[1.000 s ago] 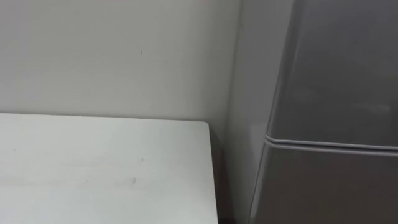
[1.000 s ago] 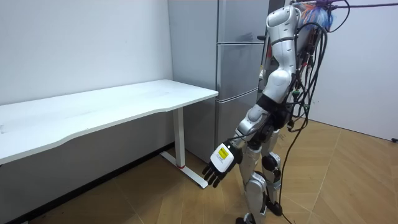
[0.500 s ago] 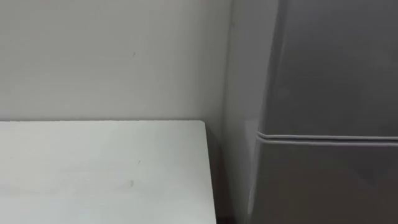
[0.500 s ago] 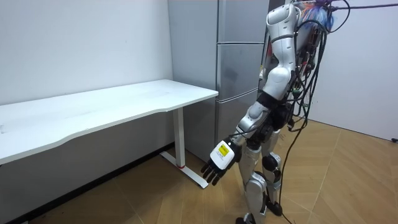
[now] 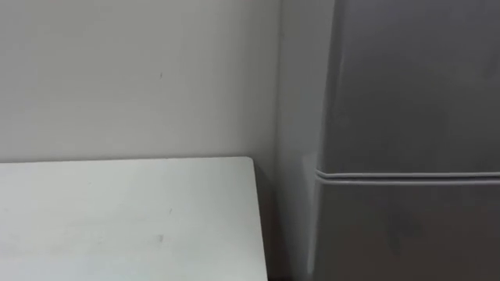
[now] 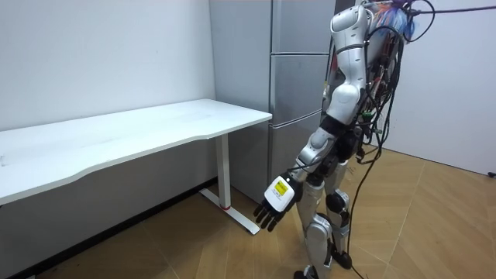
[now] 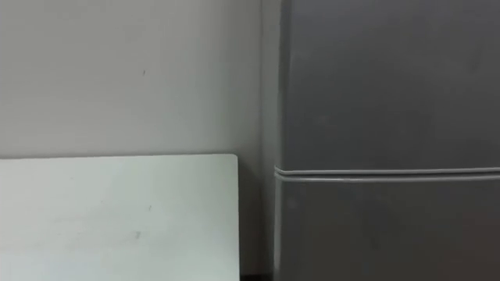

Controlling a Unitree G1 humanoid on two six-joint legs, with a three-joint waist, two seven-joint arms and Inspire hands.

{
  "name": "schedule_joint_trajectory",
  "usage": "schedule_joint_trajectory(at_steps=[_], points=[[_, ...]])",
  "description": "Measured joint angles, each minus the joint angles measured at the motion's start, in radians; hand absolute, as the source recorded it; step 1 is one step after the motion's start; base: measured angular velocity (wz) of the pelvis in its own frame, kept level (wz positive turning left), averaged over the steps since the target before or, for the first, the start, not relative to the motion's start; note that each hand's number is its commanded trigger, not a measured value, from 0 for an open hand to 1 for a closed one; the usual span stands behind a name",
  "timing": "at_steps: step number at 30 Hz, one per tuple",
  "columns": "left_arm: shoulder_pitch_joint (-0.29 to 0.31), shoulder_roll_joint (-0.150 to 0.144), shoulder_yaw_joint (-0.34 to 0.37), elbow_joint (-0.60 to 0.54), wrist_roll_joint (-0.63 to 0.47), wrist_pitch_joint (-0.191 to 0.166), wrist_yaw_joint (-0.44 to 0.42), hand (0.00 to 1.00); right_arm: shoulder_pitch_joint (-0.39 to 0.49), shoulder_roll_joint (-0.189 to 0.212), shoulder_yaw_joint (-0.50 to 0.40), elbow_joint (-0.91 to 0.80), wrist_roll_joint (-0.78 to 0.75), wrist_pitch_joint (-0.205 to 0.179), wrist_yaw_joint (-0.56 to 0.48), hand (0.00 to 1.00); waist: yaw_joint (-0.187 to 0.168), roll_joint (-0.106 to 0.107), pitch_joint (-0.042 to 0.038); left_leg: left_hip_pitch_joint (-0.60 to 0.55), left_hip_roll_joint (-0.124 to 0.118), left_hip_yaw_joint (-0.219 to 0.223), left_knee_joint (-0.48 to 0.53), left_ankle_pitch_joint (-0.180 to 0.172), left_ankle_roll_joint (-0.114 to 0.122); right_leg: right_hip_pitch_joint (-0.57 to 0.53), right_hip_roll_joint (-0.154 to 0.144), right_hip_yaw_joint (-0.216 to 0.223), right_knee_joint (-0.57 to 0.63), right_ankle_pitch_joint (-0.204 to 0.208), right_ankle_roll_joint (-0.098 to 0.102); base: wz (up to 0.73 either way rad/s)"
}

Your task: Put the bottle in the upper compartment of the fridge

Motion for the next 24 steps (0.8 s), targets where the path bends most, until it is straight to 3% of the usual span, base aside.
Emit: schedule_joint_trajectory(at_steps=[2, 3, 8, 14, 20, 24], points=[[0.007, -0.003, 0.000, 0.004, 0.000, 0.000, 0.001, 0.00, 0.001, 0.008, 0.001, 0.028, -0.027, 0.003, 0.024, 0.00, 0.001, 0.004, 0.0002, 0.008, 0.002, 0.008, 0.000, 0.000, 0.000, 0.006, 0.002, 0.010, 0.000, -0.001, 0.000, -0.12], [0.010, -0.003, -0.001, 0.004, -0.001, 0.000, 0.002, 0.00, 0.007, 0.011, 0.014, 0.029, -0.039, 0.006, 0.043, 0.00, 0.001, 0.012, 0.0040, 0.007, 0.002, 0.010, 0.000, 0.000, 0.000, 0.006, 0.002, 0.013, -0.002, -0.004, -0.001, -0.09], [-0.005, -0.006, -0.036, 0.009, -0.001, -0.009, 0.006, 0.00, 0.021, 0.017, 0.119, 0.097, -0.108, 0.009, 0.151, 0.00, 0.000, 0.010, 0.0034, 0.009, 0.002, 0.010, -0.002, -0.002, -0.002, 0.002, 0.001, 0.015, 0.003, -0.009, -0.001, 0.00], [-0.029, -0.020, -0.069, 0.040, 0.007, -0.008, 0.002, 0.00, 0.014, 0.035, 0.176, 0.143, -0.232, 0.042, 0.303, 0.00, 0.002, 0.012, 0.0041, 0.005, 0.004, 0.005, 0.000, -0.003, -0.003, -0.010, 0.002, 0.014, 0.013, -0.010, -0.003, 0.00], [-0.035, -0.022, -0.068, 0.048, 0.009, -0.004, -0.017, 0.00, -0.004, 0.044, 0.203, 0.161, -0.269, 0.062, 0.475, 0.00, 0.002, 0.011, 0.0041, -0.002, 0.005, 0.007, 0.005, -0.003, -0.003, -0.011, 0.000, 0.005, 0.015, -0.010, -0.004, 0.01], [-0.037, -0.021, -0.090, 0.048, 0.009, 0.017, -0.028, 0.00, -0.017, 0.047, 0.246, 0.187, -0.233, 0.095, 0.581, 0.00, 0.000, 0.006, 0.0040, -0.012, 0.004, -0.012, 0.015, -0.005, -0.003, -0.011, -0.004, -0.014, 0.014, -0.011, -0.004, 0.09]])
